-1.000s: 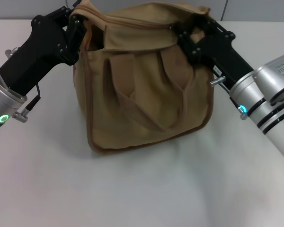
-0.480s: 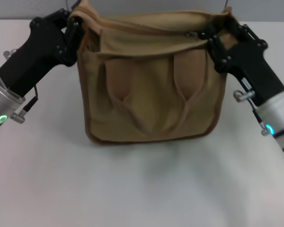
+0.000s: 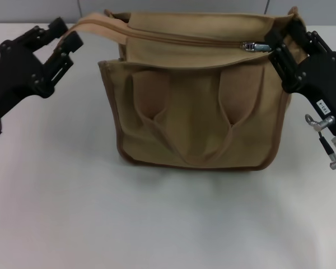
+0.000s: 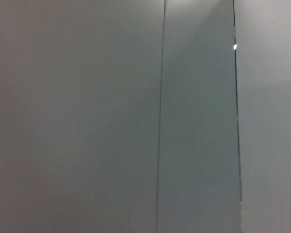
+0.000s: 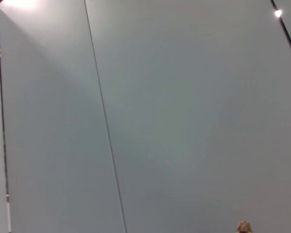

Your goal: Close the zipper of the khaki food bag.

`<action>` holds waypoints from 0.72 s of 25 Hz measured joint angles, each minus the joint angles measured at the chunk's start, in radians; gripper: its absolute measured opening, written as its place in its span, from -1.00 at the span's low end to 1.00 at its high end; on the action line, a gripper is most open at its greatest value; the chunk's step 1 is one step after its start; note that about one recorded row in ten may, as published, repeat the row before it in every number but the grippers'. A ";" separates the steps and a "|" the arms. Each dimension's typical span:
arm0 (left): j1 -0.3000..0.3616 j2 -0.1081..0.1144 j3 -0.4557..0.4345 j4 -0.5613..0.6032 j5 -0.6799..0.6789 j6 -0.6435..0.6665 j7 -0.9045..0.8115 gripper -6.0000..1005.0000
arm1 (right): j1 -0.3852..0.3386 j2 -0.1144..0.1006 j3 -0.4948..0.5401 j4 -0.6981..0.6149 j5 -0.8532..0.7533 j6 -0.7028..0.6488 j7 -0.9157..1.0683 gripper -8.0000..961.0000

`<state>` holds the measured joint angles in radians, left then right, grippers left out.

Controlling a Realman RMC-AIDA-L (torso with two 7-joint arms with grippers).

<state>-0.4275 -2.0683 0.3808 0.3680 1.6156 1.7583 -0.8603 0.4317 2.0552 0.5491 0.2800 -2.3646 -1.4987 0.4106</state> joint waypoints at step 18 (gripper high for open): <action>0.078 0.002 0.072 0.008 -0.047 0.107 0.000 0.65 | -0.038 0.010 -0.009 -0.249 -0.132 -0.336 0.241 0.17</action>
<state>-0.3490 -2.0661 0.4531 0.3763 1.5688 1.8650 -0.8607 0.3932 2.0656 0.5399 0.0306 -2.4969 -1.8347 0.6520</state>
